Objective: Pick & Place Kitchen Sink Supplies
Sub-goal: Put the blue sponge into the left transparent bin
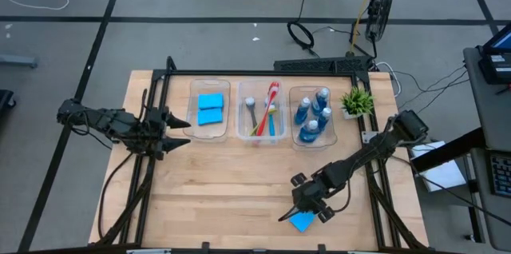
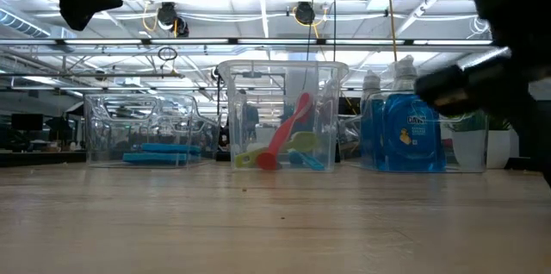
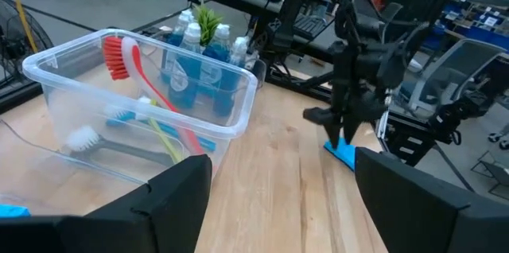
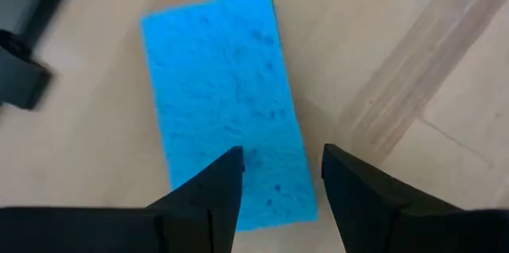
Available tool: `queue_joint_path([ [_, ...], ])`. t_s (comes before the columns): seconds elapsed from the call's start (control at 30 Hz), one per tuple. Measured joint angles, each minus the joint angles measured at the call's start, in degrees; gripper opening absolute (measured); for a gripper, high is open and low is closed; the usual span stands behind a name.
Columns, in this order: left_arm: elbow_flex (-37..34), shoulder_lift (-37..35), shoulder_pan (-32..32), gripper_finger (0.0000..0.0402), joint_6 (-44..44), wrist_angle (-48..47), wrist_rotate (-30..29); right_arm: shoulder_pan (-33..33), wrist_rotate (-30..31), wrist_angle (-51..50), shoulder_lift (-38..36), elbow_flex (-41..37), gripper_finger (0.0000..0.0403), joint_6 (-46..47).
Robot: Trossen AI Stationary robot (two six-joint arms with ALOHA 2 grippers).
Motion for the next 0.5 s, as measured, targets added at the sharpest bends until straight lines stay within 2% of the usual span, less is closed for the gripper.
queue_joint_path([
  [0.33, 0.0, 0.0, 0.0, 0.0326, -0.41, 0.05, 0.02, -0.42, 1.07, 0.13, 5.58, 0.31, 0.0159, -2.01],
  [0.5, 0.0, 0.0, 0.0, 0.0315, -0.43, 0.04, 0.02, -0.53, 1.21, 0.15, 5.7, 0.24, 0.0131, -2.25],
])
